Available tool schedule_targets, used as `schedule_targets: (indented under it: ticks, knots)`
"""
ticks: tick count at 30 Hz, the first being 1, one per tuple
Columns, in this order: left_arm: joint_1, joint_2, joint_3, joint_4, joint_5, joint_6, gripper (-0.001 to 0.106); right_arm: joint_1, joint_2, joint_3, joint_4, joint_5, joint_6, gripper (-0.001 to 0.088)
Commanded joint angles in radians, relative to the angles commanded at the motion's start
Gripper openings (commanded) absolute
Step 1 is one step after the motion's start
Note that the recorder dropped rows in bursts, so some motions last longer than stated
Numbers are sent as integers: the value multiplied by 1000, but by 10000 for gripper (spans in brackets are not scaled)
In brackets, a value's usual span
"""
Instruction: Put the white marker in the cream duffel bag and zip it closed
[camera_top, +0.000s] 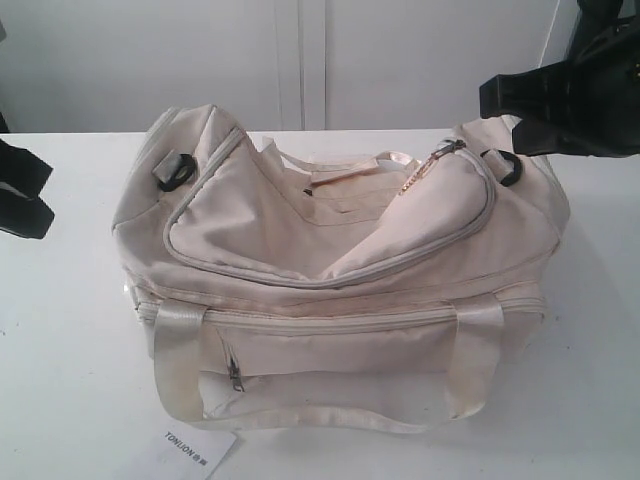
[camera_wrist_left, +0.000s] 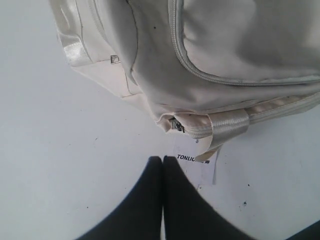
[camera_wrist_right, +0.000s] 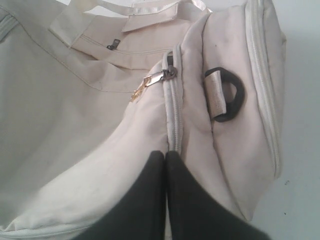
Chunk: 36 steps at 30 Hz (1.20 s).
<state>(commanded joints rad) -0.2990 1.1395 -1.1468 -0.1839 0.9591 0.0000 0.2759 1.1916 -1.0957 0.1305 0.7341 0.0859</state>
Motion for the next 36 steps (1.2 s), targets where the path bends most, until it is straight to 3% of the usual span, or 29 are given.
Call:
schedule_targets:
  ticks: [7,17,25,31,36]
  knots:
    - [0,-28,0,14,-31,0,0,0,0,0,0,0,0,0]
    - [0,-245,20,45,-137,0,0,0,0,0,0,0,0,0]
    - [0,-409,193,74,-252,0,0,2,0,0,6,-1,0,0]
    - [0,-536,346,86,-410,0,0,2,0,0,6,-1,0,0]
    - [0,-615,445,117,-429,0,0,2,0,0,6,-1,0,0]
